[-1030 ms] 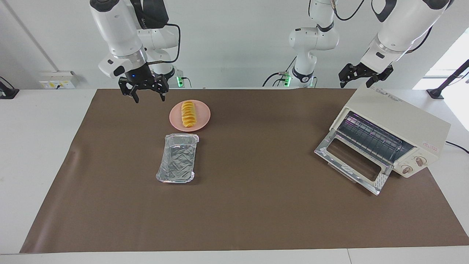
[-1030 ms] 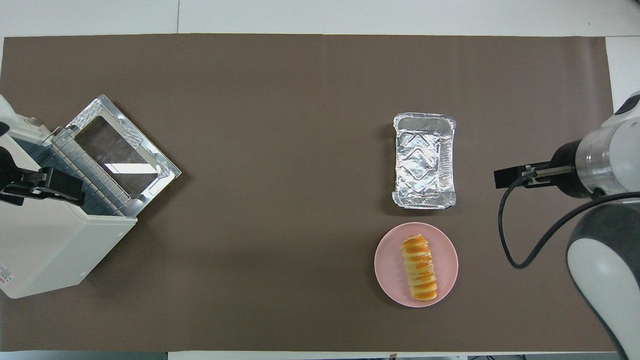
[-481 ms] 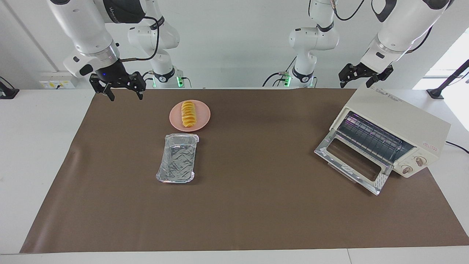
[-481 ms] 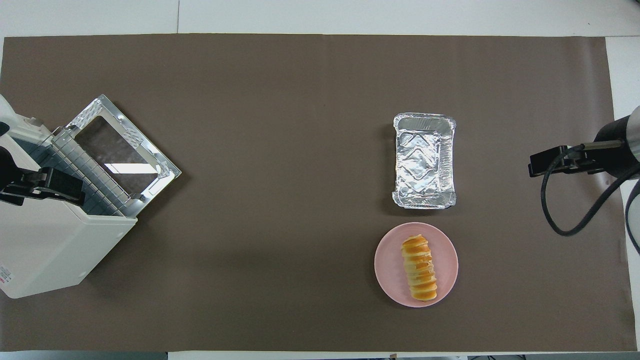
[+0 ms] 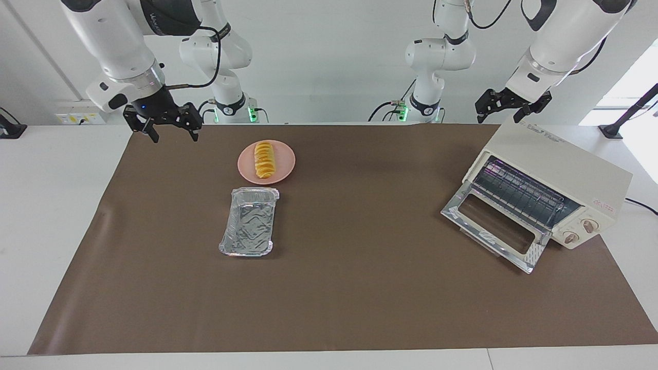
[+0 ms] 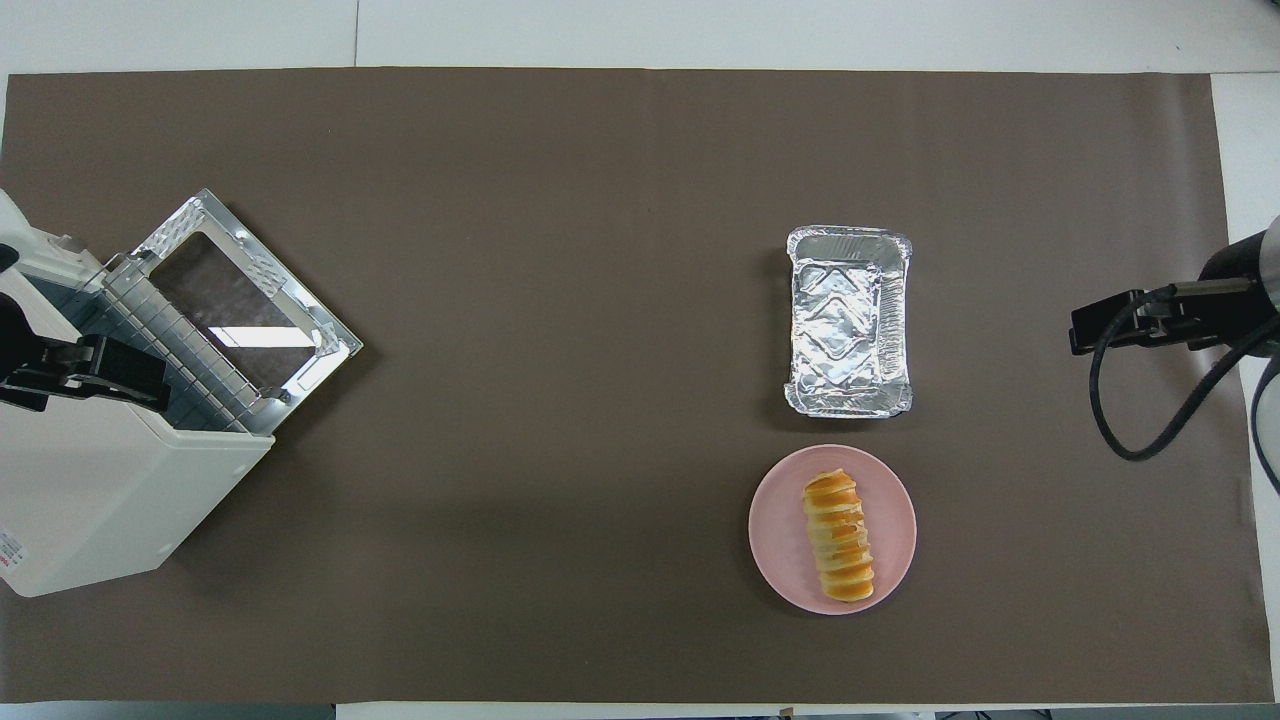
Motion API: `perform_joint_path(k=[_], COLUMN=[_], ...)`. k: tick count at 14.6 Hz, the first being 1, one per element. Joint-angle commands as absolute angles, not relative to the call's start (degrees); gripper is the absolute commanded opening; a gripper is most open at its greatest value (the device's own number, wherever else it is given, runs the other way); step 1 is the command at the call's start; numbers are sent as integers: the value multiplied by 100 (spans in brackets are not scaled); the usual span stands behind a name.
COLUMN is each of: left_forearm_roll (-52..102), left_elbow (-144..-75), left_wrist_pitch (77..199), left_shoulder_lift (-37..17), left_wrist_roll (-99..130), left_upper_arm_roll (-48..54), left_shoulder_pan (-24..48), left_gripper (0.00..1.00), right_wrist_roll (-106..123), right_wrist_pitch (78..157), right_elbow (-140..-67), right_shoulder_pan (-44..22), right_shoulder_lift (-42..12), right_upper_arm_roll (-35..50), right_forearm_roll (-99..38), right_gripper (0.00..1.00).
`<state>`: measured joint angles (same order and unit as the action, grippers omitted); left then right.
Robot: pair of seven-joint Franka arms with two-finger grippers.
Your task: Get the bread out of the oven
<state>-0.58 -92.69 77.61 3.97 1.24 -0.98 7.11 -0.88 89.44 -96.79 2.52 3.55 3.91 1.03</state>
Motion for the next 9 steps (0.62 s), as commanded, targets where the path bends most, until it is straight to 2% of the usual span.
perform_joint_path(k=[1, 9], left_forearm_roll=[-105, -105], left_elbow=[-9475, -9475], left_wrist_pitch=[7884, 7884], left_shoulder_lift=[571, 571], left_wrist_roll=[88, 88], left_upper_arm_roll=[-62, -62], left_shoulder_pan=[650, 650], left_gripper=[100, 100], right_wrist_roll=[9, 9], right_wrist_pitch=[8859, 8798], right_elbow=[-9545, -9571], right_shoulder_pan=[334, 351], right_shoulder_lift=[281, 290], right_upper_arm_roll=[457, 448], right_forearm_roll=[211, 88], right_gripper=[100, 100])
